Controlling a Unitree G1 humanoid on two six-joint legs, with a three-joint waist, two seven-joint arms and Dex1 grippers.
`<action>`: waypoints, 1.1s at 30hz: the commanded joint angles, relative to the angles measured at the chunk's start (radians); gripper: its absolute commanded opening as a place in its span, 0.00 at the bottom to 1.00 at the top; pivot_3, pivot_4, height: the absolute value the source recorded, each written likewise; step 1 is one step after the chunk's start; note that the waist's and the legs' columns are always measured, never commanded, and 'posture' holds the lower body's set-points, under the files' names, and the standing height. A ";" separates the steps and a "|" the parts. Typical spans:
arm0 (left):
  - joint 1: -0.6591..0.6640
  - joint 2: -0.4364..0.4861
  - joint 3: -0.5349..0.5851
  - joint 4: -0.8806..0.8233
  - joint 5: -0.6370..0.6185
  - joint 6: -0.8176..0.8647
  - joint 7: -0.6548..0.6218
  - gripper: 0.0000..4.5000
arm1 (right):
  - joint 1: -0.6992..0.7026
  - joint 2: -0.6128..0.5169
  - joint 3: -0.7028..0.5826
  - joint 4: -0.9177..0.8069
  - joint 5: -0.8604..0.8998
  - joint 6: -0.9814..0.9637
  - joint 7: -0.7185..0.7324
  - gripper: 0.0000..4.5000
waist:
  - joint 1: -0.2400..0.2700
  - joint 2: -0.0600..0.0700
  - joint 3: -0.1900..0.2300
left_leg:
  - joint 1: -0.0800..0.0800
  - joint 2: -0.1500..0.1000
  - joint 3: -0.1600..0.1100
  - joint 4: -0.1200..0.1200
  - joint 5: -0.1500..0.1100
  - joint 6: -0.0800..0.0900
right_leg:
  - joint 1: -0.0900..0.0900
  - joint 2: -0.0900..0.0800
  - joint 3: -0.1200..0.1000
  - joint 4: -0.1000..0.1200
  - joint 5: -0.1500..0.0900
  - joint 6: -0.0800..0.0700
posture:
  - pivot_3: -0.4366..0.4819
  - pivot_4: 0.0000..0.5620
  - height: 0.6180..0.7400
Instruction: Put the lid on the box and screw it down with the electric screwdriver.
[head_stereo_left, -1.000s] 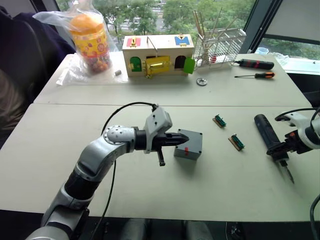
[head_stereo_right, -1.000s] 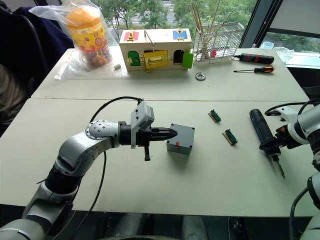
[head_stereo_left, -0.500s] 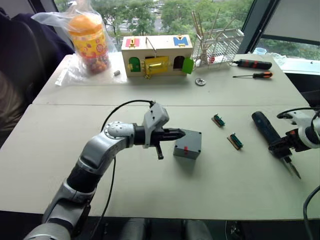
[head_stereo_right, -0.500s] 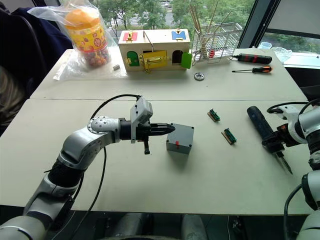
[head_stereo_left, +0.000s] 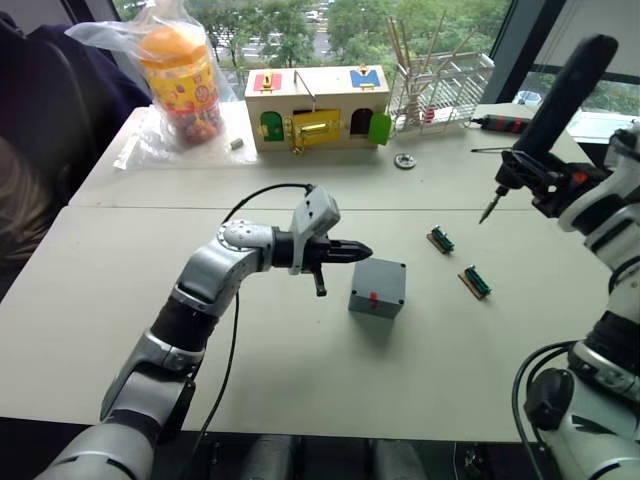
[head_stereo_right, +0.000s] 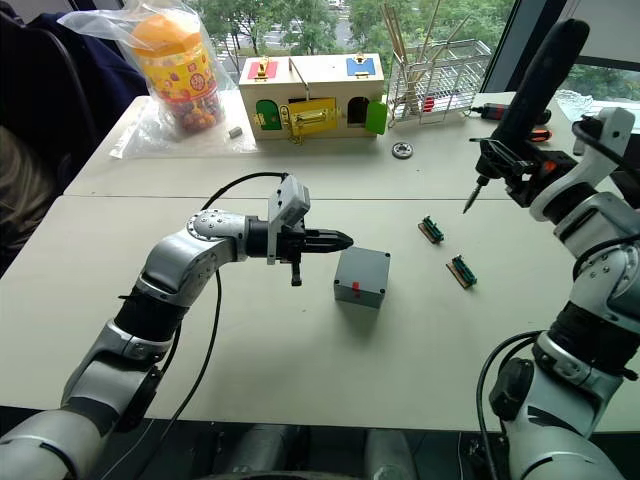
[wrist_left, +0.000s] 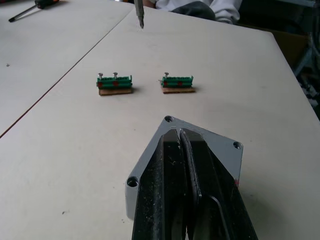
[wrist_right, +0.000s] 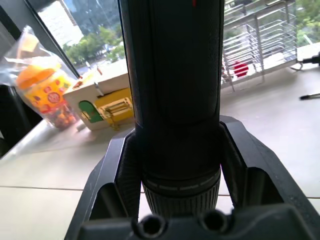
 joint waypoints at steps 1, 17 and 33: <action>-0.035 -0.022 -0.042 0.005 0.050 -0.026 -0.010 0.00 | 0.076 0.114 0.027 -0.182 0.117 -0.103 -0.034 0.39 | -0.003 0.000 0.000 | 0.000 0.000 -0.001 -0.001 0.000 0.000 | 0.000 0.000 0.000 0.001 0.000 0.000 | 0.48 0.27 1.00; -0.005 -0.059 -0.096 0.046 0.129 -0.037 -0.042 0.00 | 0.297 0.124 0.224 -0.276 0.265 -0.222 -0.107 0.39 | -0.008 0.000 0.000 | 0.001 -0.005 -0.002 -0.001 0.001 0.001 | -0.004 -0.004 0.000 0.011 0.000 0.000 | 0.48 0.27 1.00; 0.020 -0.072 -0.092 0.027 0.130 -0.024 -0.035 0.00 | 0.368 0.030 0.310 -0.221 0.249 -0.307 -0.104 0.39 | -0.008 0.000 0.000 | 0.002 -0.006 -0.003 0.000 0.001 0.001 | -0.002 -0.005 0.000 0.011 0.000 0.000 | 0.48 0.27 1.00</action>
